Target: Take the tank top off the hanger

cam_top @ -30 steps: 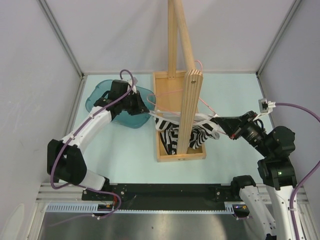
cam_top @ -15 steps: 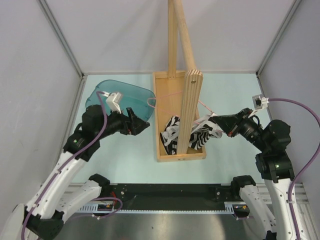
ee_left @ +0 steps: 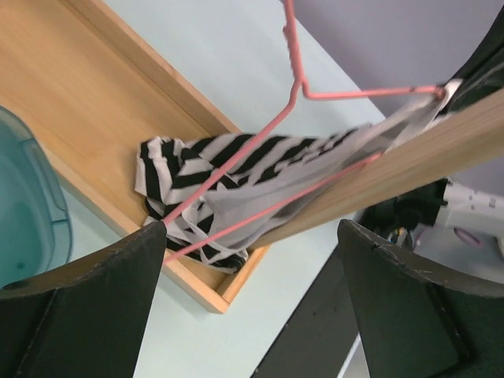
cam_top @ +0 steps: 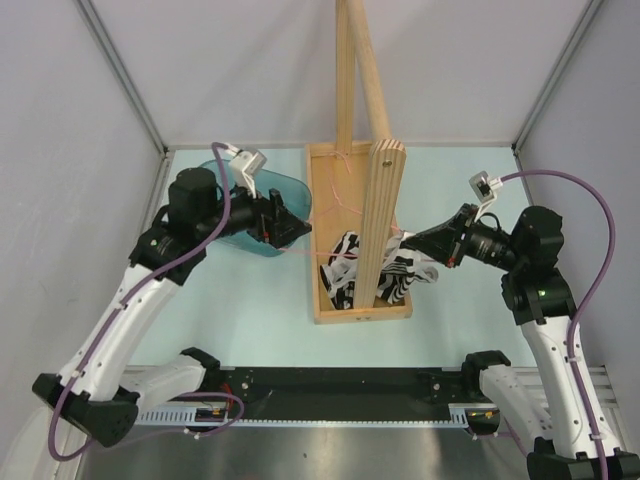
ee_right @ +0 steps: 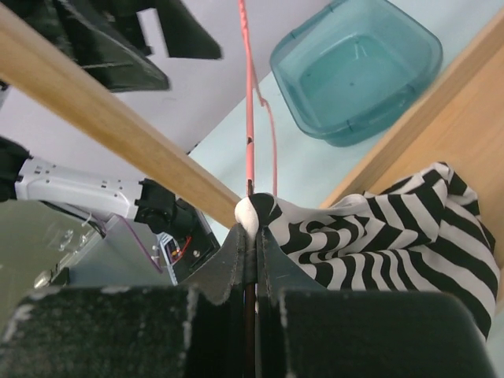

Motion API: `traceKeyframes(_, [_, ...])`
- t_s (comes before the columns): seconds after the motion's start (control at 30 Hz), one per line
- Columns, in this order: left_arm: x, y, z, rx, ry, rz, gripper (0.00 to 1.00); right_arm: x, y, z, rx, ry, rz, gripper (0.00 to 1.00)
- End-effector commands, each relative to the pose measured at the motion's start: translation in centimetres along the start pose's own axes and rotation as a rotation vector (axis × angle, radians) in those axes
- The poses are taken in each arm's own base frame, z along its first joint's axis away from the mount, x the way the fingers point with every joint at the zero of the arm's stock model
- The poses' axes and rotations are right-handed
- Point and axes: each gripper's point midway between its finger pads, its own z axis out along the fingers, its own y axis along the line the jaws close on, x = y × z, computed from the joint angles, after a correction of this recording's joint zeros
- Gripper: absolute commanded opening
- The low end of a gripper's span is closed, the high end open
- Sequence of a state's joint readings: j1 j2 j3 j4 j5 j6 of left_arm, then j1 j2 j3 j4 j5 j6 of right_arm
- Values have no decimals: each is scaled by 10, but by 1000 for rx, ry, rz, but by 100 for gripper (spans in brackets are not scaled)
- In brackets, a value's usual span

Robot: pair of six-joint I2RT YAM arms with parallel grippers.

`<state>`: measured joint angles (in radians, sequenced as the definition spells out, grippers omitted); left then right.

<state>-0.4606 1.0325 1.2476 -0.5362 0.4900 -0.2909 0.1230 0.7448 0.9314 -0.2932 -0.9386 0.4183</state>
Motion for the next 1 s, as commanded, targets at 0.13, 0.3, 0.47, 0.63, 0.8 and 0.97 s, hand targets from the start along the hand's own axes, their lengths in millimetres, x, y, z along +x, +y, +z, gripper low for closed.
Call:
traceKeyframes(0.13, [19,-39,-14,270,25,175,94,-17,51,-9,-225,18,-126,0])
traceKeyframes(0.3, [20,-30,-19,210,-15,238,94,-15,55,-10,-258,23,-126,0])
traceKeyframes(0.47, [6,-27,-13,191,-42,241,94,-21,51,-8,-230,16,-128,0])
traceKeyframes(0.63, [-15,-12,6,130,-58,264,94,-23,48,-7,-216,4,-137,0])
traceKeyframes(0.8, [-20,4,27,117,6,290,89,-28,38,-3,-217,16,-121,0])
traceKeyframes(0.97, [-13,22,44,89,37,296,80,-30,38,-5,-221,15,-129,0])
